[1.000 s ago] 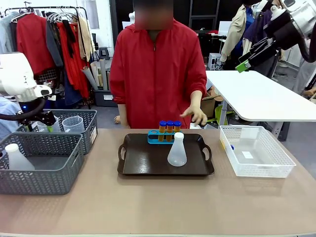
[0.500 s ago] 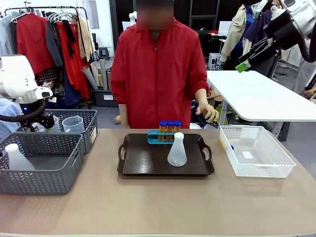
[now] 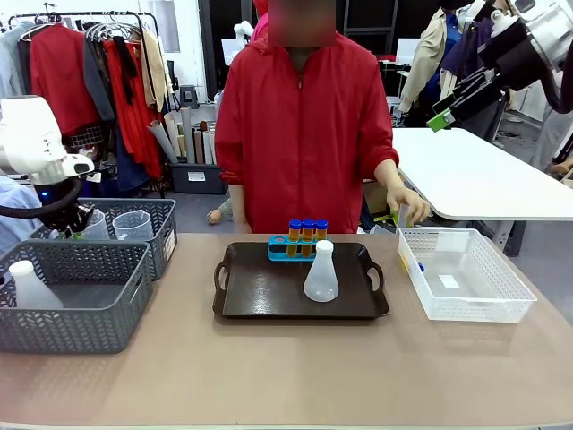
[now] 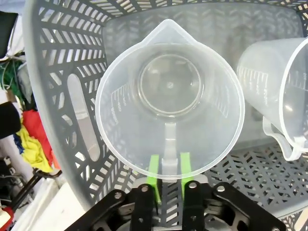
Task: Prepare the laboratory tools.
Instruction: Pick up one Large Measuring Cup and place it on the Handle tray.
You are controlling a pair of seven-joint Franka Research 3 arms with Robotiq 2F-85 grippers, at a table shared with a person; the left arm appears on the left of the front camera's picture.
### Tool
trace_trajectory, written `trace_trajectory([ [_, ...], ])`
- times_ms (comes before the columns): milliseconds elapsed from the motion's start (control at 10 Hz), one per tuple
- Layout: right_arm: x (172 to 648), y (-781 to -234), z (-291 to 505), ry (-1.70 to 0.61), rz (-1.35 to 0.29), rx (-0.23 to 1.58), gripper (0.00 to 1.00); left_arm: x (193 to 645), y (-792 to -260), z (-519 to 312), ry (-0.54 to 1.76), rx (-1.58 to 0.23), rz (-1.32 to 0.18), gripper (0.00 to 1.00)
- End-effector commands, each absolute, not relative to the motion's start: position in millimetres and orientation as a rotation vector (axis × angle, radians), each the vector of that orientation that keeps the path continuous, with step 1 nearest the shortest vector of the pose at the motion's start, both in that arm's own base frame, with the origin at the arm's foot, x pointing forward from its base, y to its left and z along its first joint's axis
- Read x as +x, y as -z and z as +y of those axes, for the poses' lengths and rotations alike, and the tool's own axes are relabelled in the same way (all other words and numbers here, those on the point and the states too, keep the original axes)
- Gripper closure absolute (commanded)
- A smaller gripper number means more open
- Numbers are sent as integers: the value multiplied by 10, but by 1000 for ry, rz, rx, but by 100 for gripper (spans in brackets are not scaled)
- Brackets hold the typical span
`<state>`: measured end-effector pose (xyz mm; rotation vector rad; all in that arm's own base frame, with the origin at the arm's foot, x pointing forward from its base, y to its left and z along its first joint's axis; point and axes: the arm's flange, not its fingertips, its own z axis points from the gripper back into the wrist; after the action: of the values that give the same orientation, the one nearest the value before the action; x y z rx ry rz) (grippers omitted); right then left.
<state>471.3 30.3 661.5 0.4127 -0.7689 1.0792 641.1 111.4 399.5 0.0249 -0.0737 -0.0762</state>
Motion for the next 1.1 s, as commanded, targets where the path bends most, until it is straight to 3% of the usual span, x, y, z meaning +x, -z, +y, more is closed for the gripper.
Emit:
trace_trajectory([
  [0, 4705, -6630, 310, -1086, -773, 418, 0, 6389, -4014, 1140, 70, 46, -85, 100],
  [500, 4705, -6630, 310, -1086, -773, 418, 0, 6330, -4487, 1047, 37, 34, -111, 100],
  [600, 4705, -6630, 310, -1086, -773, 418, 0, 6298, -4715, 989, 32, 22, -105, 100],
  [700, 4705, -6630, 310, -1086, -773, 418, 0, 6138, -5411, 805, 90, 8, -104, 100],
  [900, 4705, -6630, 310, -1086, -773, 418, 0, 6110, -5532, 769, 95, 10, -102, 100],
  [1000, 4705, -6630, 310, -1086, -773, 418, 0, 6035, -5838, 682, 160, 12, -99, 100],
])
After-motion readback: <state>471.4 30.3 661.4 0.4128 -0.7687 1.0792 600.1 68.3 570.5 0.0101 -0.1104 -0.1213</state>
